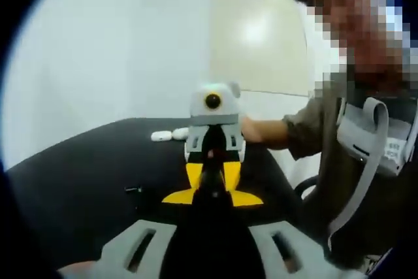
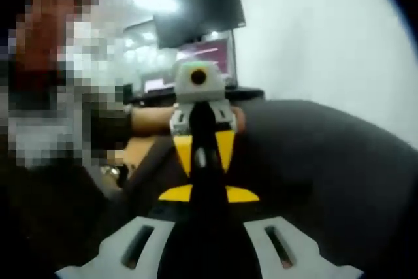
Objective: Pick up three earphones and place each one into its charging case using tactile feedback, ensure that each earphone is properly inserted and securely positioned inside the case.
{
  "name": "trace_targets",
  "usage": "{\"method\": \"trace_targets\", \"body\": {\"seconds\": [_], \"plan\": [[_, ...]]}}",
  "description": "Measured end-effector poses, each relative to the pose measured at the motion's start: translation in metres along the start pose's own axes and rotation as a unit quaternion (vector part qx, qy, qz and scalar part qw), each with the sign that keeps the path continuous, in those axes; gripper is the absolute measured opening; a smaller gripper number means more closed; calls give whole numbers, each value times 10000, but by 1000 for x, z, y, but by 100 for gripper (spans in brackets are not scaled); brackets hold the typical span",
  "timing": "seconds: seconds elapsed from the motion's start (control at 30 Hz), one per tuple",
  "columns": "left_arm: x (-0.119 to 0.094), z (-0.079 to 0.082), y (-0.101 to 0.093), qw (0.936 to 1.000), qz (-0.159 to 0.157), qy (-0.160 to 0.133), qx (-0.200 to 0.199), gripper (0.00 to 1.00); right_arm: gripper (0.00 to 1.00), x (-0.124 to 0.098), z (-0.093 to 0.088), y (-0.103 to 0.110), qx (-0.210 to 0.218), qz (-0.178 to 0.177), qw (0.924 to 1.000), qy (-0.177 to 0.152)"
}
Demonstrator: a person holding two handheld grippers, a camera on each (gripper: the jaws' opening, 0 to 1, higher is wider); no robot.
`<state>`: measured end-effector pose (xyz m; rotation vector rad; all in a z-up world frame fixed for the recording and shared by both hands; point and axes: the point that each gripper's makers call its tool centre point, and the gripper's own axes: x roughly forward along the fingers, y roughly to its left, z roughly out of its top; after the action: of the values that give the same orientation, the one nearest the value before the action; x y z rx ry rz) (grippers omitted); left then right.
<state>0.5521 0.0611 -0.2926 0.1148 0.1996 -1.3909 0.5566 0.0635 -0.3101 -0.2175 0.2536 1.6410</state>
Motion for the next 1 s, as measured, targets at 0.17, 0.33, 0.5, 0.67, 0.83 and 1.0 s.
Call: {"method": "trace_targets", "body": {"seconds": [0.17, 0.33, 0.5, 0.67, 0.83, 1.0], "plan": [[-1, -2, -2, 9980, -190, 124, -587, 13, 18, 1, 0, 0, -534, 1, 9986, 7], [-1, 2, -2, 9909, -375, 68, -1293, 14, 17, 2, 0, 3, -1118, -61, 9937, 48], [-2, 12, 7, 9873, -212, -236, -1555, 14, 17, 2, 0, 2, -1300, -77, 9915, 41], [-20, 33, 27, 9850, 206, -930, -1437, 13, 18, 1, -1, 3, -886, 25, 9960, 61], [-30, 37, 26, 9848, 142, -929, -1462, 18, 18, -3, -2, -1, -284, 100, 9995, 56], [-24, 25, 26, 9907, 318, -587, -1189, 14, 18, -14, -3, 5, -122, 260, 9994, 204]]}}
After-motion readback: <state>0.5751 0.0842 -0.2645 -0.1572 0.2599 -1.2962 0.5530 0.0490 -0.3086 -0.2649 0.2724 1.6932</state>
